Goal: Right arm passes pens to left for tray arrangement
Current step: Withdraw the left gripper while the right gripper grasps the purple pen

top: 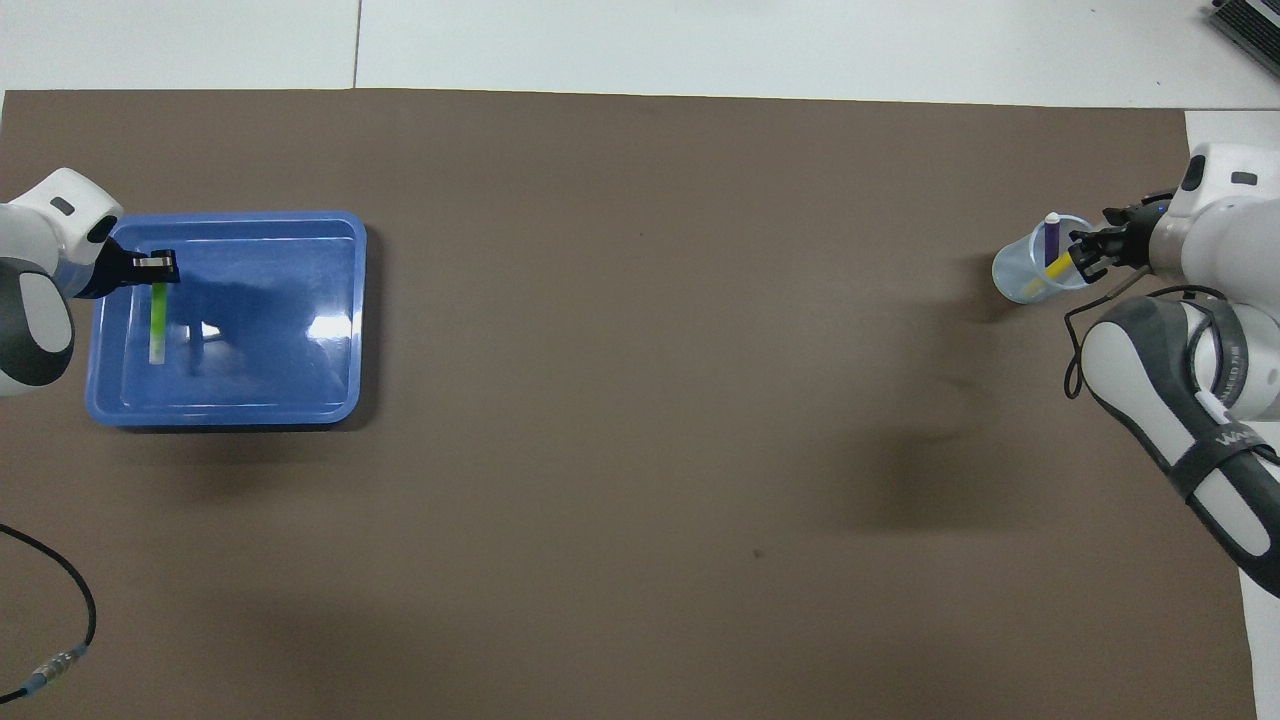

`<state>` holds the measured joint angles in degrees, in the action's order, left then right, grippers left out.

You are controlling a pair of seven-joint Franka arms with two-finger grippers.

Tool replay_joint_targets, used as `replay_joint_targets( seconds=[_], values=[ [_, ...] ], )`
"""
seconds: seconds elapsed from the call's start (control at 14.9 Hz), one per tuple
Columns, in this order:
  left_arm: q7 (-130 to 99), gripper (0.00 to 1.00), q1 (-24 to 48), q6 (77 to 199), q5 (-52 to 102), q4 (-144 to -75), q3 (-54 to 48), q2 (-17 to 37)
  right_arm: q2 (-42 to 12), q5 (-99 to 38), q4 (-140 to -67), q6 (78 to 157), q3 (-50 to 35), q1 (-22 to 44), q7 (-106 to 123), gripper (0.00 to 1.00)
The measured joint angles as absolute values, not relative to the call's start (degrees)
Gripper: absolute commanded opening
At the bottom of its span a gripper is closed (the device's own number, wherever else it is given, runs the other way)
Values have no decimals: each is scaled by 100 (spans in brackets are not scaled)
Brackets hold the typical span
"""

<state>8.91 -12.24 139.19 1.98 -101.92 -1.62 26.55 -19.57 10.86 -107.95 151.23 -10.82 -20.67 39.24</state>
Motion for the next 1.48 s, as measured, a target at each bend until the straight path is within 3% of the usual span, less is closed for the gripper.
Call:
replay_joint_targets(
  seconds=[0.07, 0.13, 0.2, 0.34, 0.6, 0.87, 1.14, 1.48],
  values=[
    [892, 0, -1224, 13919, 200, -10191, -161, 2655, -1961, 1086, -10795, 15123, -1082, -2067, 3923, 32],
    [892, 9, -1224, 13919, 201, -10190, -161, 2655, -1963, 1086, -10795, 15123, -1080, -2067, 3923, 31],
    [893, 27, -1224, 13919, 202, -10187, -161, 2655, -1962, 1086, -10784, 15126, -1081, -2067, 3919, 29],
    [896, 34, -1224, 13920, 203, -10180, -161, 2655, -1963, 1084, -10716, 15028, -1088, -2062, 3894, 24],
    [960, 81, -1226, 13920, 205, -10172, -154, 2655, -1940, 1082, -10237, 13906, -1177, -1919, 3411, 20],
    [1057, 90, -1234, 13913, 207, -10160, -137, 2655, -1930, 1082, -10137, 13609, -1205, -1837, 3224, 19],
    [1084, 100, -1218, 13724, 209, -9991, -159, 2655, -1932, 1082, -10138, 13604, -1197, -1843, 3223, 31],
    [1086, 100, -1113, 13284, 221, -9728, -174, 2634, -1932, 1082, -10112, 13644, -1191, -1921, 3246, 31]
  ],
)
